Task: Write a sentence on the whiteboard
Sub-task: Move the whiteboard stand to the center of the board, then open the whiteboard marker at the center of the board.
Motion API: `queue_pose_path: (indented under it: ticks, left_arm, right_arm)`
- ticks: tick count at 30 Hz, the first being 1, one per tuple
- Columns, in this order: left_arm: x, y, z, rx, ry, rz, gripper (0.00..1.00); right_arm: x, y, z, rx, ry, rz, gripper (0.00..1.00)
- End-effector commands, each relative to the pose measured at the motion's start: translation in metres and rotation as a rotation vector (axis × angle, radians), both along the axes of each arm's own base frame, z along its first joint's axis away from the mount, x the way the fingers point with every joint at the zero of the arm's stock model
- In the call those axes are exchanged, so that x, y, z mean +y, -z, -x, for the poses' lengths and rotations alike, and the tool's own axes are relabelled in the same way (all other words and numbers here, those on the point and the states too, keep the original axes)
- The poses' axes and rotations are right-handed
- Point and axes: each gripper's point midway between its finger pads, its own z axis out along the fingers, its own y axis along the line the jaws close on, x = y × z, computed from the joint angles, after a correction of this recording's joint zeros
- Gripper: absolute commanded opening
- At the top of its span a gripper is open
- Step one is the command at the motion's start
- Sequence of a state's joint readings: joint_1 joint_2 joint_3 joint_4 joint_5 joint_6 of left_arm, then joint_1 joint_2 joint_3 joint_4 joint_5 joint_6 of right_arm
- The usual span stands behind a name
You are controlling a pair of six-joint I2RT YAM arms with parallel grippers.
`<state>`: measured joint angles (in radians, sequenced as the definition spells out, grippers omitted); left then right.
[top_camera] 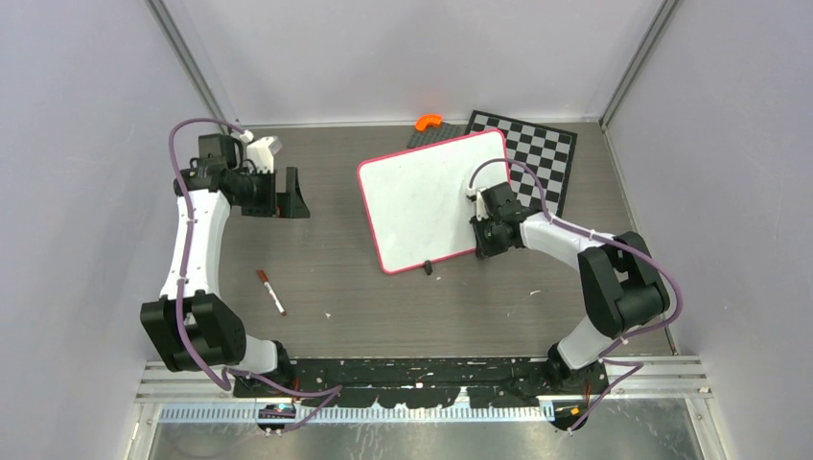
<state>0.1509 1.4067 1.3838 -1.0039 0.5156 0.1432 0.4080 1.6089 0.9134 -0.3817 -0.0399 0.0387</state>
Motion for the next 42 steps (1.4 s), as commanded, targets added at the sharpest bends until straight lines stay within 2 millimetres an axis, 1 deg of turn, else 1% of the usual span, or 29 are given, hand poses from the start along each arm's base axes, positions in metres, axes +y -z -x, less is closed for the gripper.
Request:
queue_pose_path:
  ticks: [1,2,7,12,14,19,22,24,26,29,32,35,36,37,38,39,41,42]
  left_arm:
    - [0.004,-0.003,-0.003,-0.023,0.021,-0.025,1.0]
    - [0.004,-0.002,-0.001,-0.015,0.03,-0.027,1.0]
    - [0.006,-0.002,0.007,0.002,0.076,-0.057,1.0]
    - [0.008,0.001,0.014,0.027,0.104,-0.079,1.0]
    - [0.011,0.003,0.013,0.037,0.101,-0.089,1.0]
    - [0.012,0.007,0.012,0.07,0.107,-0.065,1.0]
    - [0.017,0.009,0.016,0.088,0.14,-0.068,1.0]
    - [0.025,0.011,0.02,0.103,0.162,-0.083,1.0]
    - [0.032,0.014,0.027,0.121,0.193,-0.087,1.0]
    - [0.045,0.023,0.042,0.171,0.258,-0.109,1.0]
    - [0.061,0.037,0.061,0.228,0.343,-0.14,1.0]
    - [0.081,0.054,0.078,0.268,0.402,-0.177,1.0]
    - [0.088,0.061,0.08,0.291,0.392,-0.199,1.0]
    - [0.096,0.069,0.078,0.312,0.356,-0.231,0.98]
    - [0.101,0.077,0.08,0.347,0.325,-0.247,0.95]
    - [0.101,0.082,0.081,0.366,0.304,-0.238,0.92]
    - [0.097,0.089,0.082,0.357,0.248,-0.206,0.91]
    - [0.097,0.097,0.081,0.354,0.213,-0.207,0.91]
  right_arm:
    - [0.012,-0.01,-0.001,-0.016,-0.075,-0.06,0.02]
    - [0.011,-0.009,0.004,-0.006,-0.099,-0.056,0.0]
    - [0.007,-0.013,0.02,0.005,-0.184,-0.045,0.0]
    - [0.013,-0.014,0.038,0.051,-0.28,-0.082,0.0]
    - [0.016,-0.012,0.039,0.062,-0.278,-0.095,0.0]
    - [0.019,-0.012,0.029,0.073,-0.211,-0.107,0.01]
    - [0.016,-0.014,0.03,0.074,-0.189,-0.097,0.18]
    - [0.013,-0.018,0.034,0.061,-0.189,-0.093,0.33]
    - [0.011,-0.025,0.038,0.043,-0.195,-0.099,0.45]
    - [0.009,-0.037,0.045,0.029,-0.206,-0.105,0.57]
    - [0.01,-0.057,0.051,0.006,-0.238,-0.122,0.65]
    - [0.015,-0.081,0.066,0.002,-0.299,-0.168,0.72]
    - [0.017,-0.087,0.071,0.009,-0.319,-0.186,0.74]
    - [0.019,-0.095,0.075,0.012,-0.331,-0.208,0.75]
    - [0.021,-0.101,0.079,0.015,-0.34,-0.22,0.75]
    - [0.021,-0.106,0.081,0.015,-0.343,-0.23,0.75]
    - [0.022,-0.115,0.084,0.002,-0.336,-0.25,0.76]
    - [0.023,-0.119,0.084,-0.009,-0.335,-0.259,0.76]
